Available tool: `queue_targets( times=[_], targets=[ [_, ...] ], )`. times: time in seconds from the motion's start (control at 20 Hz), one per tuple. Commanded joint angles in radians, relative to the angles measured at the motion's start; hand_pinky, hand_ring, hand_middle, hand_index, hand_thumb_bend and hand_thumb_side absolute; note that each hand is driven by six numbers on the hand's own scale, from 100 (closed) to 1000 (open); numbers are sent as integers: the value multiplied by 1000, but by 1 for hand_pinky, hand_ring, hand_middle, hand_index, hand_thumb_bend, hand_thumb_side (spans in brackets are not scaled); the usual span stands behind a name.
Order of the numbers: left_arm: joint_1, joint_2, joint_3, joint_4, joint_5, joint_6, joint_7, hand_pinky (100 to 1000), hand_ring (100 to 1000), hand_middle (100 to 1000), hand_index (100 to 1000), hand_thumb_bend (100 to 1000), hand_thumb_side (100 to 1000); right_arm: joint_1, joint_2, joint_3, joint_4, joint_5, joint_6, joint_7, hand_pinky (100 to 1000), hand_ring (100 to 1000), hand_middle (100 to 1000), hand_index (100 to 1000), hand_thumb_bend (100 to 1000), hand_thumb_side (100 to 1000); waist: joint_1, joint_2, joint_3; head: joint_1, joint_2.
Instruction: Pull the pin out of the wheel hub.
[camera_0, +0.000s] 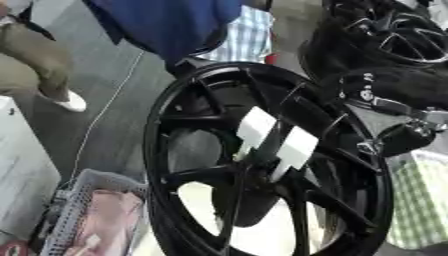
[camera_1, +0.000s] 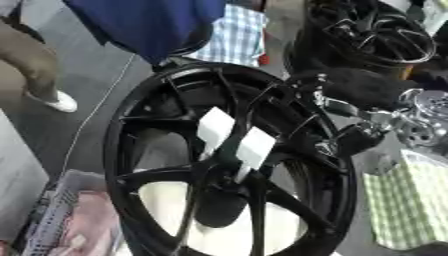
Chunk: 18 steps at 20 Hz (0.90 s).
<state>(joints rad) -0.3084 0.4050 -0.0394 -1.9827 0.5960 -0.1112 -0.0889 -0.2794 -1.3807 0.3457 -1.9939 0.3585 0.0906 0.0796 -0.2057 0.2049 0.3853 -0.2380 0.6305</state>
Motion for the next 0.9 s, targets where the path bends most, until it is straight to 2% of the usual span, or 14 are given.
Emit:
queue_targets(
  times=[0.05,0.2,0.3,0.5,0.9],
  targets=[
    [-13,7,0,-17,6,3,-1,829,695,629,818,100,660,-5,-44,-16,-6,9,2,-26,924,891,912,839,343,100,15,-22,-1,-5,-24],
    [-15,4,-1,-17,9,5,-1,829,695,629,818,100,661,-13,-38,-19,-6,7,8,-58,920,887,906,841,341,100,17,-24,2,-12,-48],
    [-16,2,-2,-17,12,8,-2,830,696,629,818,100,661,-21,-32,-13,-6,2,9,-79,912,880,896,839,337,100,19,-27,6,-19,-52],
    [-21,-5,-7,-17,20,18,-7,829,697,631,818,100,663,-47,-17,19,-6,-31,5,-112,902,868,872,838,330,100,21,-38,15,-36,-38],
    [-30,-16,-4,-17,43,27,0,829,700,634,818,100,663,-105,16,77,-6,-90,10,-124,881,847,834,834,332,100,29,-64,27,-54,5]
  ],
)
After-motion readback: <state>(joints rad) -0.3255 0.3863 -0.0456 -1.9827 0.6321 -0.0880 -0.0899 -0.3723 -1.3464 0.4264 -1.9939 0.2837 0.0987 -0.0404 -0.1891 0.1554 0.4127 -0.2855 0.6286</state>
